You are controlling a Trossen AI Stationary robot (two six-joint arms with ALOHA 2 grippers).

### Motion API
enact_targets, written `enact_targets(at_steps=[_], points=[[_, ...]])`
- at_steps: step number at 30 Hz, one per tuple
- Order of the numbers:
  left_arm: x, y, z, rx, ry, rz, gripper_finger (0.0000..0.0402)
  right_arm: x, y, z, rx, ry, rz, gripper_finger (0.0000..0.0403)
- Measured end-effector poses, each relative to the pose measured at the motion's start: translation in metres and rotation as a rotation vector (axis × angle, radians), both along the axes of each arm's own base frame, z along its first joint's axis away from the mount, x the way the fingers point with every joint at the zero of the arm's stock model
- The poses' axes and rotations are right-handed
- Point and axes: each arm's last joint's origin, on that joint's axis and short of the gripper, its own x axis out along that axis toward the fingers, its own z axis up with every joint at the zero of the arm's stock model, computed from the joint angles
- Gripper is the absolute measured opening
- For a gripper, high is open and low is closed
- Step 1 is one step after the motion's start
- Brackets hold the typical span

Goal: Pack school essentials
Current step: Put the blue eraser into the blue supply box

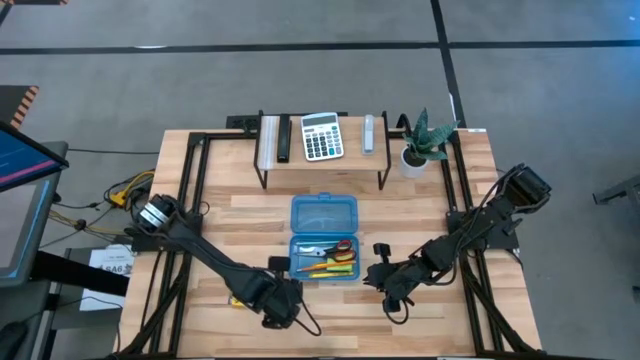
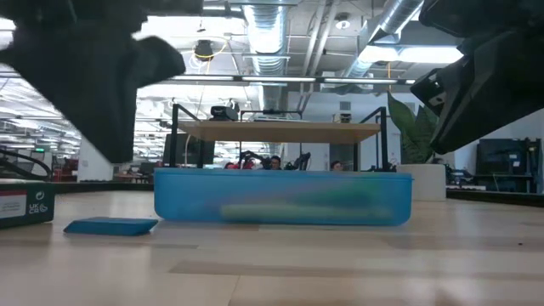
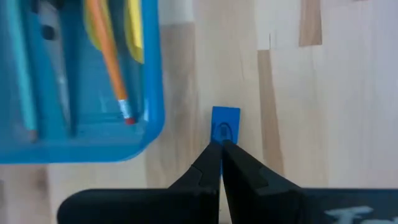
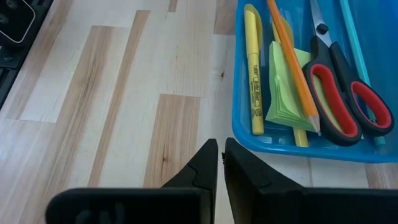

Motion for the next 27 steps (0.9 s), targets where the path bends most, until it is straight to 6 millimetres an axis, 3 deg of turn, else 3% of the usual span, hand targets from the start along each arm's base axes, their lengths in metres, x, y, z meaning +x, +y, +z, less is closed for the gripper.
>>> enact_targets(at_steps=[7,14,23,27], points=[[-0.005,0.004,0.019,-0.002,-0.043,0.013,0.0000,0.000,0.000,0.000,0.000,0.000,0.000,0.0052],[0.005,-0.007,0.007,-0.075,-0.079,-0.010,0.0009,0.000,0.000,0.000,-0.001,-0.001,0.000,0.0052],[0.009,-0.005,-0.002,-0.064,-0.131,0.212,0.0117,0.001,-0.001,0.000,0.000,-0.004,-0.003,0.0052],[0.002,-0.005,-0.007,-0.017,-0.089,0.242,0.0144,0.002,0.000,0.001,0.005,-0.015,0.000,0.0052]])
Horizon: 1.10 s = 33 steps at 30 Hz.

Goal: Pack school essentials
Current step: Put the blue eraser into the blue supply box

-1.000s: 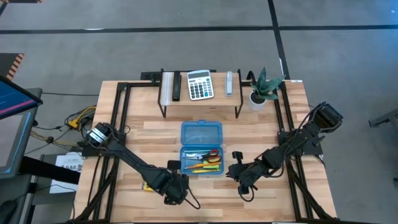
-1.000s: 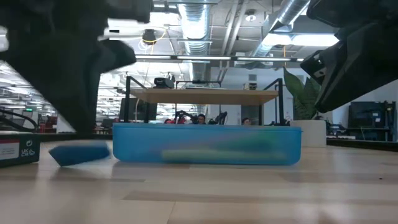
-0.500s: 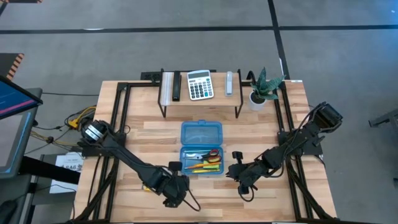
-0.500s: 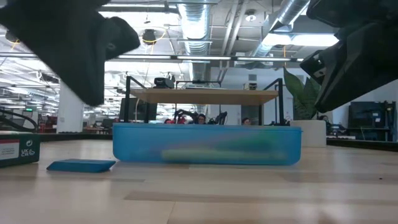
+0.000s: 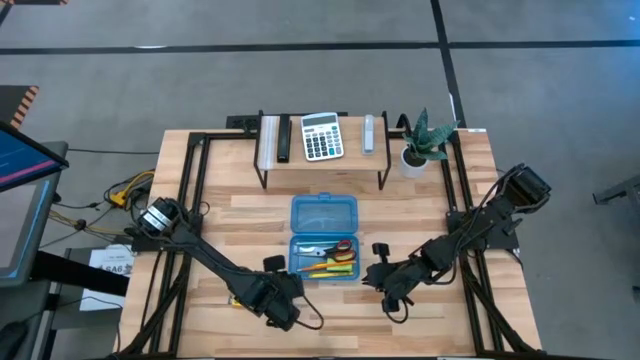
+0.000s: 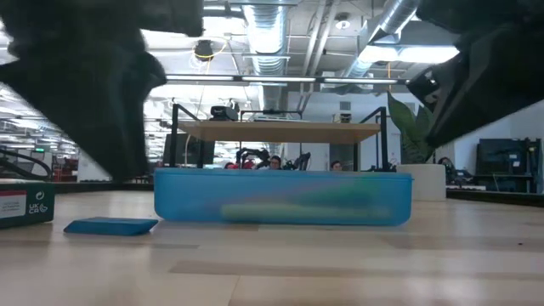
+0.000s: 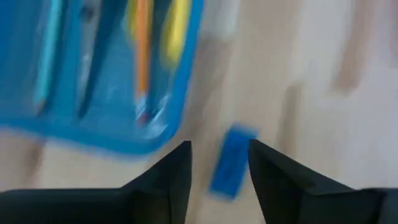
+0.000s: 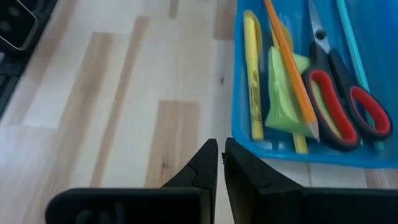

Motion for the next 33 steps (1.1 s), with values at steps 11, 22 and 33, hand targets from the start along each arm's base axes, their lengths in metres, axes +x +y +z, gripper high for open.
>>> enact_targets(at_steps=[11,22,33], points=[[-0.020,-0.005,-0.008,0.155,0.180,-0.220,0.0090,0.007,0.008,0.011,-0.059,-0.154,0.139,0.0052],[-0.004,0.004,-0.038,0.192,0.292,-0.362,0.0056,0.007,0.014,0.011,-0.166,-0.206,0.259,0.0052],[0.000,0.002,-0.040,0.183,0.271,-0.365,0.0056,0.021,0.029,-0.020,-0.213,-0.204,0.307,0.0052]])
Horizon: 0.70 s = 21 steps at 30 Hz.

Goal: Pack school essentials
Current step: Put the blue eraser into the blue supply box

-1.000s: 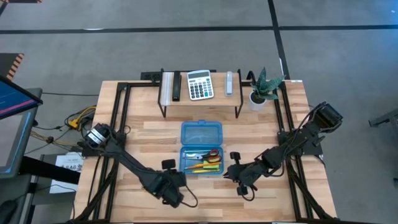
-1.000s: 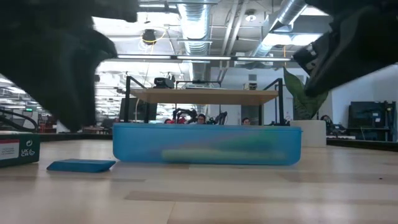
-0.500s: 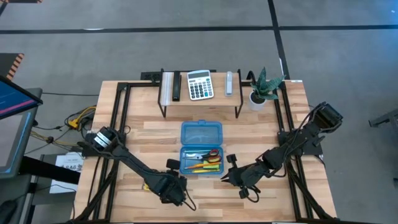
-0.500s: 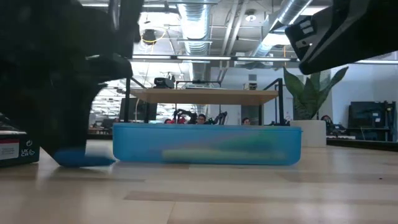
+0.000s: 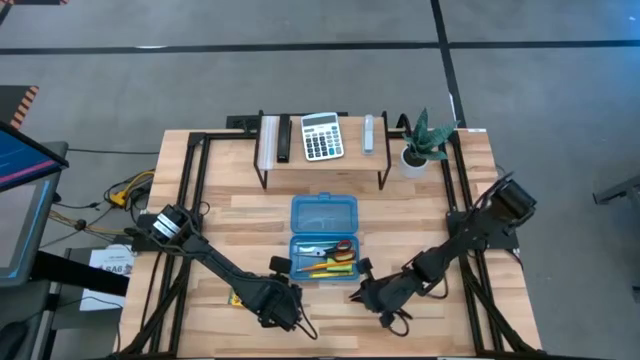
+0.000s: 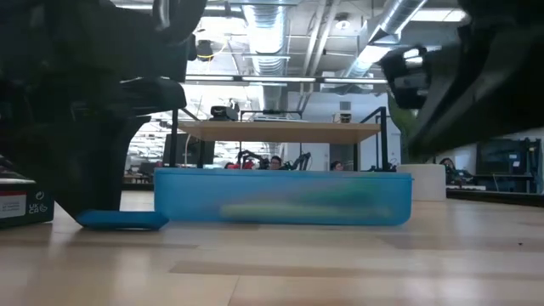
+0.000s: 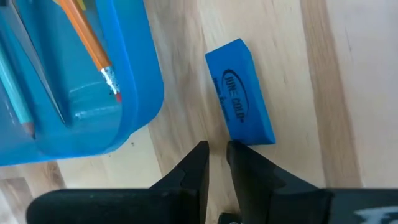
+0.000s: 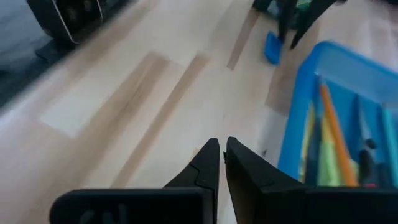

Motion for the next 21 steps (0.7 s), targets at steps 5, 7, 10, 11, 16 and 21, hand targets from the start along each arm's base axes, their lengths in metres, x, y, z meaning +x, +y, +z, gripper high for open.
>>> enact_targets(at_steps=[5,7,10,11,16,21], points=[[0.002,-0.001,-0.001,-0.010,-0.017,-0.005,0.0056,0.019,0.013,-0.016,-0.080,0.017,0.043,0.0052],[0.004,-0.002,-0.001,-0.020,-0.030,-0.009,0.0056,0.029,0.019,-0.020,-0.108,0.010,0.062,0.0052],[0.006,-0.003,-0.001,-0.038,-0.057,-0.011,0.0056,0.043,0.026,-0.023,-0.149,-0.002,0.086,0.0052],[0.007,-0.004,-0.001,-0.045,-0.063,-0.011,0.0056,0.047,0.027,-0.022,-0.161,-0.006,0.092,0.0052],[0.012,-0.007,0.000,-0.082,-0.115,-0.011,0.0056,0.063,0.033,-0.024,-0.195,0.010,0.097,0.0052],[0.022,-0.014,0.002,-0.141,-0.212,-0.062,0.0056,0.069,0.029,-0.024,-0.220,0.022,0.094,0.0052]])
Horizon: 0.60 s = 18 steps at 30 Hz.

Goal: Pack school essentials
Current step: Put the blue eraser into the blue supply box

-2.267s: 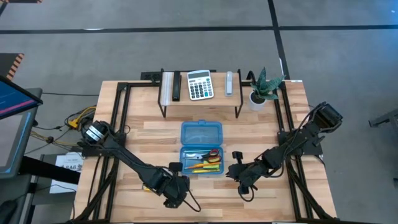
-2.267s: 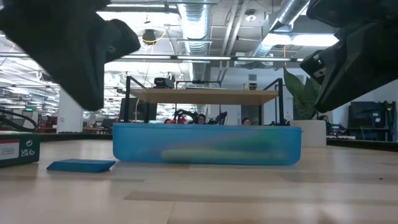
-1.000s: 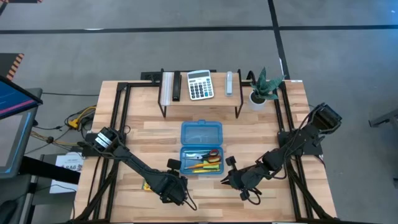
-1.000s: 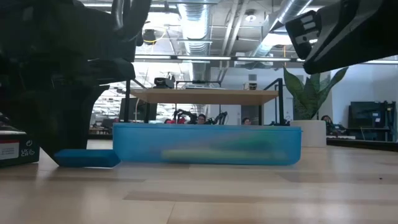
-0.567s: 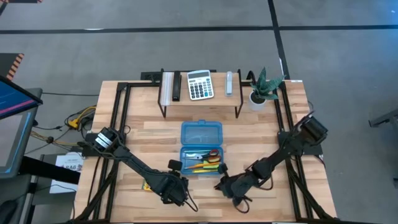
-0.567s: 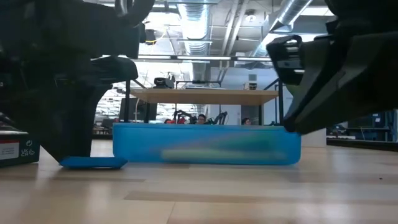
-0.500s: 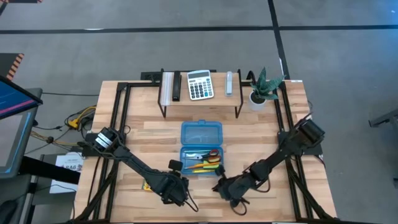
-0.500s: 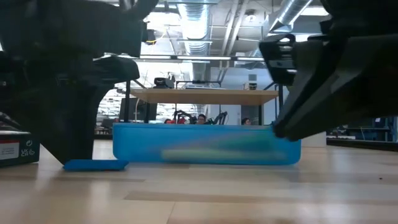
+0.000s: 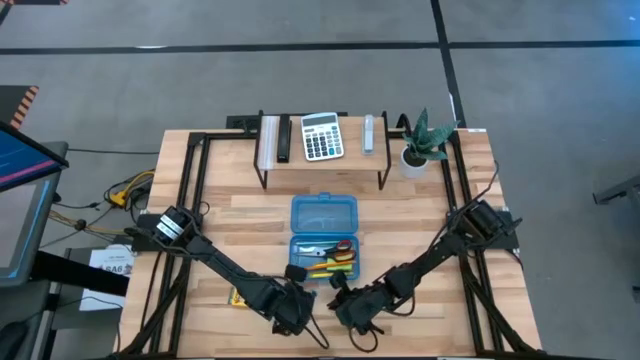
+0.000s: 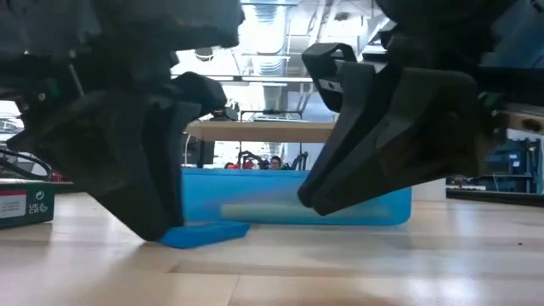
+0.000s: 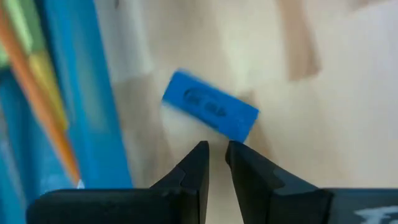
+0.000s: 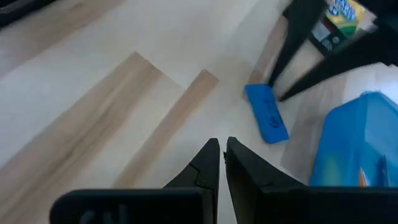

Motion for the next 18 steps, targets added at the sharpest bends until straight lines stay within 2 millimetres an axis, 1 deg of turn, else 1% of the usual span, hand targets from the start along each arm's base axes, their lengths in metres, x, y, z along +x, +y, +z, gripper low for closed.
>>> enact_targets(at_steps=[5,11,15,18], points=[[0.007,-0.005,0.001,-0.045,-0.066,-0.043,0.0056,0.002,-0.003,0.000,-0.004,0.000,-0.007,0.0069],[0.013,-0.010,0.002,-0.092,-0.120,-0.087,0.0056,0.003,-0.007,-0.001,-0.011,0.013,-0.018,0.0116],[0.014,-0.009,0.002,-0.085,-0.124,-0.082,0.0056,0.004,-0.008,-0.001,-0.009,0.012,-0.022,0.0147],[0.013,-0.007,0.002,-0.055,-0.122,-0.074,0.0056,0.005,-0.010,-0.001,-0.004,0.017,-0.033,0.0162]])
